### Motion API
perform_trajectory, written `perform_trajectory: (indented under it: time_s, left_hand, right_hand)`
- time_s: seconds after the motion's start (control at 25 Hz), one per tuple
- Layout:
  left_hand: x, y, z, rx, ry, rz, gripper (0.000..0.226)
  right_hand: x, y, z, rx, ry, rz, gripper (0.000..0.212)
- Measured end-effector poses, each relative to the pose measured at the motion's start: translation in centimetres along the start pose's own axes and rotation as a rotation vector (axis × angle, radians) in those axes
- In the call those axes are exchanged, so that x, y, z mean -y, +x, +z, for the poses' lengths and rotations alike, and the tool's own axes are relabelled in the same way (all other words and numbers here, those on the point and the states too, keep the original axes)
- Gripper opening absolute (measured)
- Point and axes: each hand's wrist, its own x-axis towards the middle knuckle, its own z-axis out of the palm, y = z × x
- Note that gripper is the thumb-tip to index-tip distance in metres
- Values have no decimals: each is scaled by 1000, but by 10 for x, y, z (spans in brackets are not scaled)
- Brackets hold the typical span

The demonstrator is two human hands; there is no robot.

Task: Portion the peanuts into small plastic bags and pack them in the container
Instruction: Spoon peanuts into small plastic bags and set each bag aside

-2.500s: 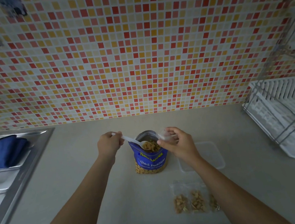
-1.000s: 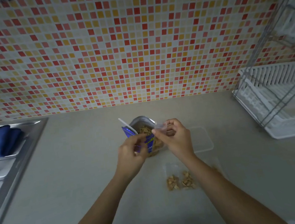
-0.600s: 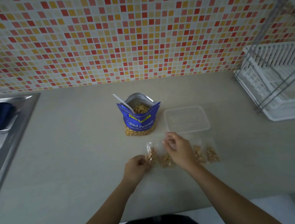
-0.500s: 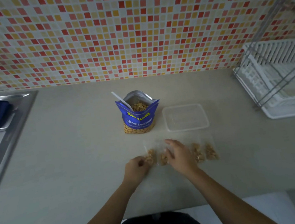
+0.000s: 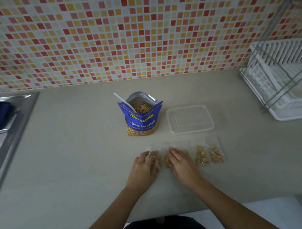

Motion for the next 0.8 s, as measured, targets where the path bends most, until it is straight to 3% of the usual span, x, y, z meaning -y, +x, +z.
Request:
perform_trajectory:
  time_s: [0.16,0.28,0.36,0.44,0.6,0.72,0.8]
  left_hand:
    - [-2,29,-57,-400,-177,-64,37]
    - [0,75,-117,-650,-364,-314,34]
    - [8,106,-138,-554,-446,-518,49]
    - [15,127,-147,-405,-398,-563,55]
    - [9,139,-155,-322,-397,-458,25]
    - [7,135,-179,-433,-575,-433,14]
    - [14,126,-197,-653,-847,-410,11]
  right_hand:
    - [2,29,-39,-121,193,41,49]
    - [3,73,-80,-219,298,84,42]
    - [4,101,-100,-240,308,70,41]
    - [8,126,-112,-186,309,73,44]
    - [9,152,-115,-34,241,41,40]
    - [4,158,-116,-27,248,63,33]
    - [1,159,-116,-9,238,54,30]
